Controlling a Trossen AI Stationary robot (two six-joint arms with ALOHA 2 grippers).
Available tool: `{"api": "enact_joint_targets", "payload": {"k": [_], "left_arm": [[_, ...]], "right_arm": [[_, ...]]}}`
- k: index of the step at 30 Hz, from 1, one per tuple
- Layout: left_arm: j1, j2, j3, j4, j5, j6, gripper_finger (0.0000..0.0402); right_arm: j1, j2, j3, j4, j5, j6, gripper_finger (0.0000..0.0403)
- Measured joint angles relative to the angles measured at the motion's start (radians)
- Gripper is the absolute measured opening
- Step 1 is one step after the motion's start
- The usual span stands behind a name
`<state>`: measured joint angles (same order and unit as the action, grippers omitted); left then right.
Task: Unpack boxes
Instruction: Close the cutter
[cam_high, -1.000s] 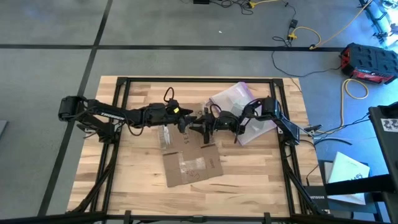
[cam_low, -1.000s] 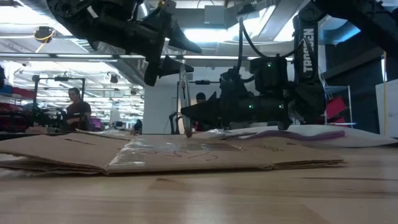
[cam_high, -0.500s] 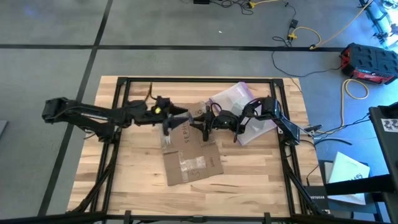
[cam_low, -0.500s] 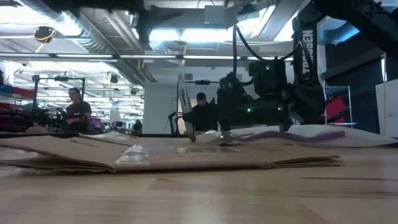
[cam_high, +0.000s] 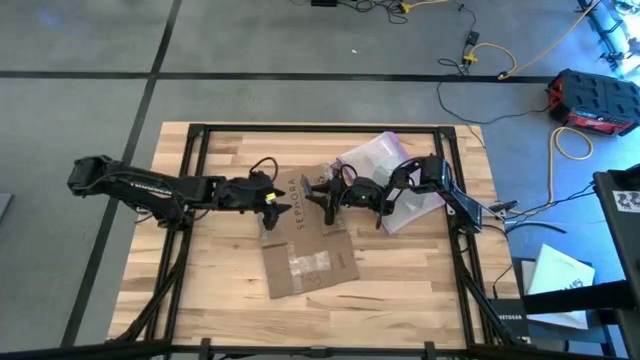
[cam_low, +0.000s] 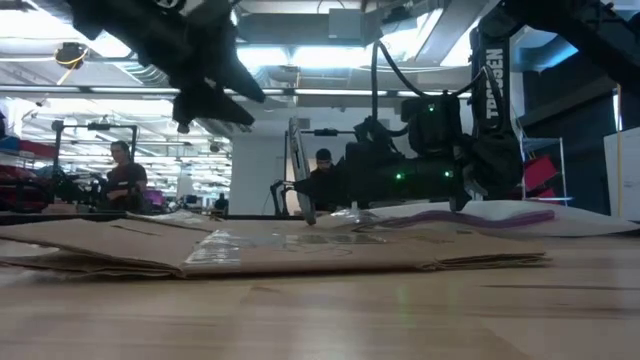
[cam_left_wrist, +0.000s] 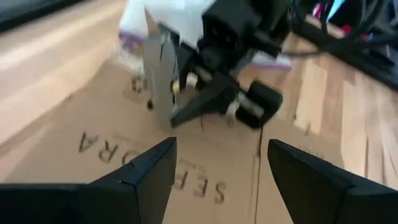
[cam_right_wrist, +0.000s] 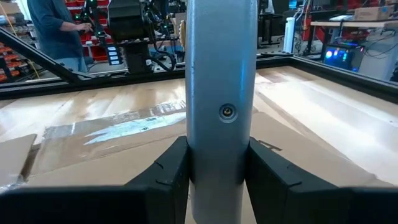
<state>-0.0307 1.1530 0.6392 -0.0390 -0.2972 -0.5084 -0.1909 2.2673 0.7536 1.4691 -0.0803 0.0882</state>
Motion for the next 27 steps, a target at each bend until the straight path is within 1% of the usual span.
{"api": "enact_joint_targets", "payload": {"k": [3, 9, 13, 19, 21, 24, 27], "left_arm": [[0.023, 0.031, 0.0, 0.031, -0.041, 0.044, 0.0239], [0.095, 0.098, 0.0, 0.147, -0.046, 0.118, 0.0239], [0.12, 0.125, 0.0, 0.162, -0.046, 0.123, 0.0239], [0.125, 0.15, 0.0, 0.187, -0.045, 0.129, 0.0239], [0.125, 0.159, -0.001, 0.243, -0.044, 0.132, 0.0239], [0.126, 0.173, -0.001, 0.353, -0.044, 0.185, 0.0239], [0.14, 0.187, 0.0, 0.384, -0.045, 0.206, 0.0238]], "right_arm": [[0.0, 0.0, 0.0, 0.001, -0.001, -0.016, 0.0104], [0.0, 0.0, 0.0, 0.002, -0.013, -0.018, 0.0104], [0.001, 0.0, 0.0, 0.002, -0.016, -0.017, 0.0104], [0.001, 0.0, 0.0, 0.004, -0.016, -0.018, 0.0104], [0.001, 0.0, 0.0, 0.004, -0.016, -0.018, 0.0104], [0.001, 0.0, 0.0, 0.004, -0.016, -0.018, 0.0104], [0.001, 0.0, 0.0, 0.004, -0.017, -0.018, 0.0104]]}}
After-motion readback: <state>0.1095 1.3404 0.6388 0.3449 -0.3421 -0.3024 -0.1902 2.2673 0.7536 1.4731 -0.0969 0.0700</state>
